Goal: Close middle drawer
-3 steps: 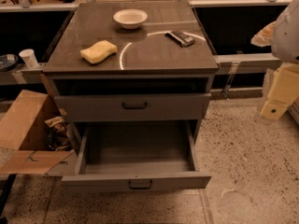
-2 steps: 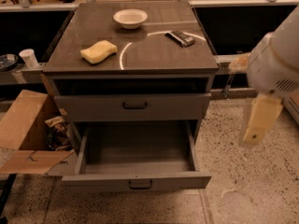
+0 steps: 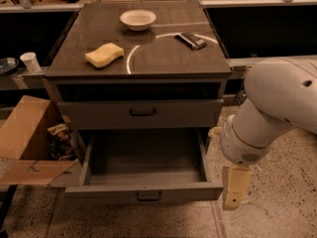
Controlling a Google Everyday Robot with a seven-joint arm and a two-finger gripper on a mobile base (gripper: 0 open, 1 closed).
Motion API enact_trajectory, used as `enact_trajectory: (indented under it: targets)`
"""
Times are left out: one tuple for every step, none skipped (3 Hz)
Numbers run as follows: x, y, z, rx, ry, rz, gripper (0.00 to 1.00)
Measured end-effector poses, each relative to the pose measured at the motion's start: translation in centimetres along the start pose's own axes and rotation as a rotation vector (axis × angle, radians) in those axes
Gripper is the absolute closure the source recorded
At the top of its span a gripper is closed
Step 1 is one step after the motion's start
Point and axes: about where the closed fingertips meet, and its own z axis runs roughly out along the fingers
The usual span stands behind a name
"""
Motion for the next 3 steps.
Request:
enact_trajectory:
  targets:
    - [0.0, 0.0, 0.0, 0.000, 0.000, 0.000, 0.00]
    - [0.8, -0.5, 2.3, -0.017, 0.005, 0.018, 0.00]
    - [2.6, -0.4, 8.4, -0.060, -0.026, 0.011, 0.00]
